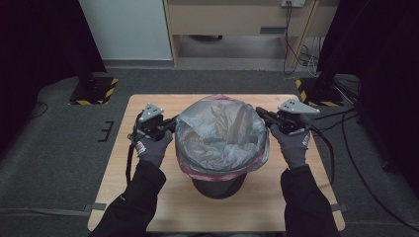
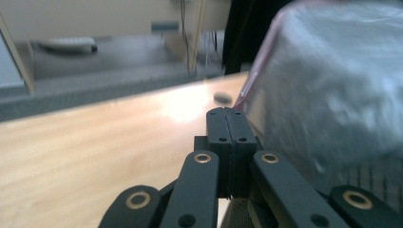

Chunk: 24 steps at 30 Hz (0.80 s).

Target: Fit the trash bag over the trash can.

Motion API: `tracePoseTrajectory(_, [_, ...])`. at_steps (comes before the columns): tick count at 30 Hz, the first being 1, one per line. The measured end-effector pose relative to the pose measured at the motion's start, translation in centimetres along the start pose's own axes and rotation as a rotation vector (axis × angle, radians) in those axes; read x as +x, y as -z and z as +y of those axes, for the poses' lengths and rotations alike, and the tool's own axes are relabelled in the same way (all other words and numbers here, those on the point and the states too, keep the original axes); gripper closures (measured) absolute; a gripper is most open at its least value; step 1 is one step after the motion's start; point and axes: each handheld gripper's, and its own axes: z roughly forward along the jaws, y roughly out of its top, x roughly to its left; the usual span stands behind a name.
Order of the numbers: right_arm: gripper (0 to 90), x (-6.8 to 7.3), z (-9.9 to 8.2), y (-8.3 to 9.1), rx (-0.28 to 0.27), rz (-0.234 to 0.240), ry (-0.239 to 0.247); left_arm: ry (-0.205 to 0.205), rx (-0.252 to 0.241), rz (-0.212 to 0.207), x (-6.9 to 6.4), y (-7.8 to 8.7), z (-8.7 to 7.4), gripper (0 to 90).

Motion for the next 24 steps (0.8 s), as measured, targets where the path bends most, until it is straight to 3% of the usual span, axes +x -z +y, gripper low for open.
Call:
tracePoseTrajectory(1, [90.0,-0.2,0.2,0.0,-0.016,-0.004,-0.005,0.023,-0.05,-0.011,0.2,0.1,0.2,90.0])
tracePoseTrajectory(4, [90.0,-0.5,0.6,-0.4,-0.044,-0.002,-0.024,0.034,-0.064,0.003,0.4,0.0,0.5,90.0])
tracePoseTrajectory(9, [90.0,-0.5,0.3,-1.8,-0.011,-0.009,-0.037,0.009,0.035,0.053,0.6,-1.1,-0.1,90.0])
tracePoseTrajectory(11, [90.0,-0.3,0.0,-2.3,0.004,-0.002,-0.041,0.048,0.089,0.028,0.7,-1.7,-0.7,90.0])
tracePoseTrajectory(14, [90.0,-0.1,-0.3,-2.7,0.026,-0.002,-0.044,0.034,0.156,0.04,0.7,-2.2,-1.2,90.0])
tracePoseTrajectory(22, [90.0,-0.5,-1.3,-2.0,0.082,-0.009,-0.039,0.043,0.194,0.031,0.8,-1.9,-1.8,90.0])
tracePoseTrajectory(24, [90.0,-0.6,-1.9,-1.7,0.13,-0.028,-0.018,0.052,0.183,0.026,0.9,-1.8,-2.1,90.0])
